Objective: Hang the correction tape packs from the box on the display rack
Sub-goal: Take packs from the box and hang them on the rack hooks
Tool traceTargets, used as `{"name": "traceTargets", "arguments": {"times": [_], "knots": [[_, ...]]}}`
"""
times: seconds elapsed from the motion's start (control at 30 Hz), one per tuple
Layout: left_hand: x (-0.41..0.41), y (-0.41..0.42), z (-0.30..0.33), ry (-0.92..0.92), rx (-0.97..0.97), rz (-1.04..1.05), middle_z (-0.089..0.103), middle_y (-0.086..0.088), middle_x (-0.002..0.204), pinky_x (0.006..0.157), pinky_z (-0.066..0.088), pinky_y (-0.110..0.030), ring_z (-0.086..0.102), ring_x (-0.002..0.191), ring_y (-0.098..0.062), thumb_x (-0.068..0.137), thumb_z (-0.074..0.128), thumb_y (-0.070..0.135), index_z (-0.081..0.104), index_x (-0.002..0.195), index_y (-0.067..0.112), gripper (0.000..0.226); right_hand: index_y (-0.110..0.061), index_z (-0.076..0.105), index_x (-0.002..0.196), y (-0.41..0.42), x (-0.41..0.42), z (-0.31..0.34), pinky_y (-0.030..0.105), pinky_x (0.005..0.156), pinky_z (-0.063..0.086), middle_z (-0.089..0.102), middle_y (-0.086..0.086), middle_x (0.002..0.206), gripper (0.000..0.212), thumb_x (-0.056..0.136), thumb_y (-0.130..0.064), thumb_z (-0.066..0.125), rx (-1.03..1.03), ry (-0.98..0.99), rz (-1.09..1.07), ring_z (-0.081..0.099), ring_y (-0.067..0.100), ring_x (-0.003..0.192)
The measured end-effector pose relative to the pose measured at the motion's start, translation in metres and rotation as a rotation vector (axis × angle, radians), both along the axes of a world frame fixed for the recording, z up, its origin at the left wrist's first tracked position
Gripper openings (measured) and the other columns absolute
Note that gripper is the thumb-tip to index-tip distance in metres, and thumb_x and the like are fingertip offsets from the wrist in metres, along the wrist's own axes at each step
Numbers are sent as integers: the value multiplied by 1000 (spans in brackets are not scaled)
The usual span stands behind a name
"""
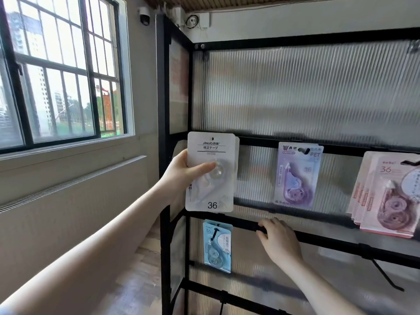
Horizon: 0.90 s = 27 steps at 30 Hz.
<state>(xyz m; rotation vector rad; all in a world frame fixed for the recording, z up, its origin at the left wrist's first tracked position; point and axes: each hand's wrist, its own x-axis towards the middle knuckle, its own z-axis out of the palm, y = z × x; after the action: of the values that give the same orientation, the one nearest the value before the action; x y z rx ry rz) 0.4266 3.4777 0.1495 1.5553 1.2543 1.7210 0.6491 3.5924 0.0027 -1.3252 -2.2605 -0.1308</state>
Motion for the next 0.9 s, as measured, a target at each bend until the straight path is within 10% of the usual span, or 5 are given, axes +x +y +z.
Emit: {"name": "traceTargets", "arguments": {"times": [0.9], "knots": [[-15,62,-15,33,-160,69,73,0,105,92,53,-42,70,95,-17,78,76,33,59,116,15,45,-22,59,120,1,13,-2,26,85,42,61,-2,115,29,96,-32,45,15,-24,-32,55,16,105]]}}
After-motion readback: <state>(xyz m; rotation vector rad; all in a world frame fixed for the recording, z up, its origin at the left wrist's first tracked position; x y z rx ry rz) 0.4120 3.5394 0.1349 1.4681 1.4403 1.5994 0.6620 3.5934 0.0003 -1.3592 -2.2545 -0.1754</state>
